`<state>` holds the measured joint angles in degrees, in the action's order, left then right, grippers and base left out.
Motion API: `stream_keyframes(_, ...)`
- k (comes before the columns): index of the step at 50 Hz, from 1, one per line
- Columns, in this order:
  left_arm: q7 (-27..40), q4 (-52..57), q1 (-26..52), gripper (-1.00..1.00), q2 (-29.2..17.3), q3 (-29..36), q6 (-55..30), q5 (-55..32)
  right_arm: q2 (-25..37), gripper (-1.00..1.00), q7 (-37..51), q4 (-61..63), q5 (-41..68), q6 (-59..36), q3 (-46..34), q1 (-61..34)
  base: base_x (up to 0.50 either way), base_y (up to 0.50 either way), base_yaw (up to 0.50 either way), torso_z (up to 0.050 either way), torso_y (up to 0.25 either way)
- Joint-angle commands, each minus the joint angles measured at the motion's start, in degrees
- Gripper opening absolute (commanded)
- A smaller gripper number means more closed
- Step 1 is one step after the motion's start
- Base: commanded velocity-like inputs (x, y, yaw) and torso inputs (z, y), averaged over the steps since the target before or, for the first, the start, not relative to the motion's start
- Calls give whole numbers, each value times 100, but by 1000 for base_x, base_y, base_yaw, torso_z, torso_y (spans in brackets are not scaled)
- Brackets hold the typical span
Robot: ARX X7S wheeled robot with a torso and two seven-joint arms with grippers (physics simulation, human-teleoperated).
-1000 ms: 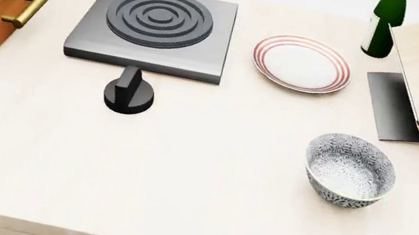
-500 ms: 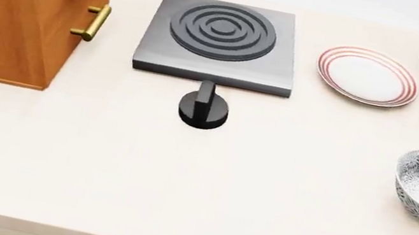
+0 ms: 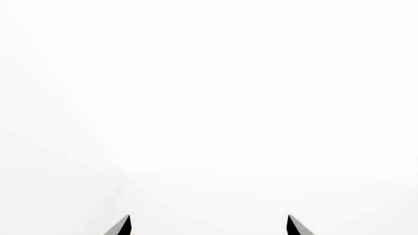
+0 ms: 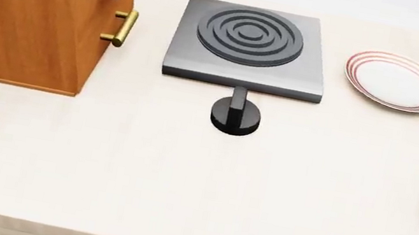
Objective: Put the bowl on the stove.
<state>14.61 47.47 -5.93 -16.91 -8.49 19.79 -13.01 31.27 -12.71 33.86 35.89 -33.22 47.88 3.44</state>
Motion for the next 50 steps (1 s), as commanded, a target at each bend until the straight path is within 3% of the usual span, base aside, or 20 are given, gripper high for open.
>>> stream_keyframes(1,33,1,-1,100,-32,13,-21,7,4,100,-15,-13,-165,98,-142,49,0,0,0,0,0)
stream_keyframes(12,50,-29,-1,100,-52,46,-9,9,-69,100,-218,-2,111,163,29,101,65,0,0,0,0)
stream_keyframes(50,122,-63,-3,100,-124,141,6,37,-62,100,-287,-63,-16,282,-74,208,500,0,0,0,0)
